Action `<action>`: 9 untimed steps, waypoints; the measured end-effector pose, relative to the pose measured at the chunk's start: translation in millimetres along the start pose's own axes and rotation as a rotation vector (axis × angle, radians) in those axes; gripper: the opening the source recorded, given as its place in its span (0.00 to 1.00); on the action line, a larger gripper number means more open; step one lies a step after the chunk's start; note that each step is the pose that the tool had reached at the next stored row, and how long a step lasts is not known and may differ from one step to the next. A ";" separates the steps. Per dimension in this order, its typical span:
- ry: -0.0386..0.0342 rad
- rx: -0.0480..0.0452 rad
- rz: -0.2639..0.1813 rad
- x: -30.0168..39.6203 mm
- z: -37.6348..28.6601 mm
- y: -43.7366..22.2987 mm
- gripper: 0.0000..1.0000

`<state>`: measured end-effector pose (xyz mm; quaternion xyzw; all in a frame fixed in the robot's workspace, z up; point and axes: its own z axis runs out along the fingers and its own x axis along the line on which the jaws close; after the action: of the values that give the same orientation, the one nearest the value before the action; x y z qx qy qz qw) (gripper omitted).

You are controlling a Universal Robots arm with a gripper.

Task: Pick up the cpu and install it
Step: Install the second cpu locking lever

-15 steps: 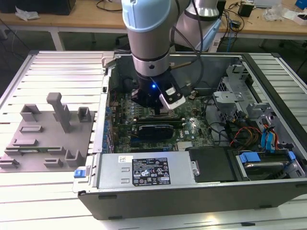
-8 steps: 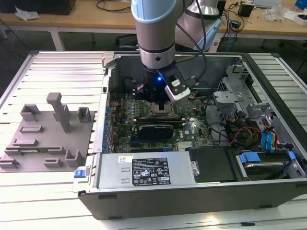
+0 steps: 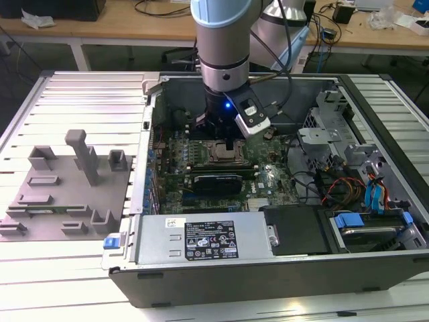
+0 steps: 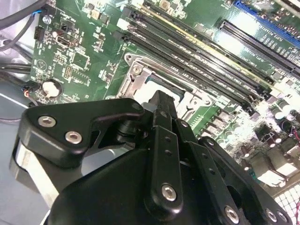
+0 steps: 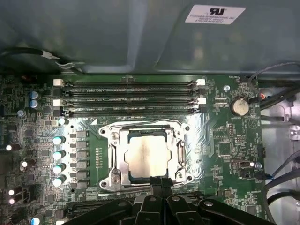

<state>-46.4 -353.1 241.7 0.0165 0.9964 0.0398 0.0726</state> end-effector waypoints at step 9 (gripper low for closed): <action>0.0000 0.0012 0.000 -0.1 -0.8 0.8 0.11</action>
<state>-46.3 -352.3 242.6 0.0164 0.9965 0.0391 0.0726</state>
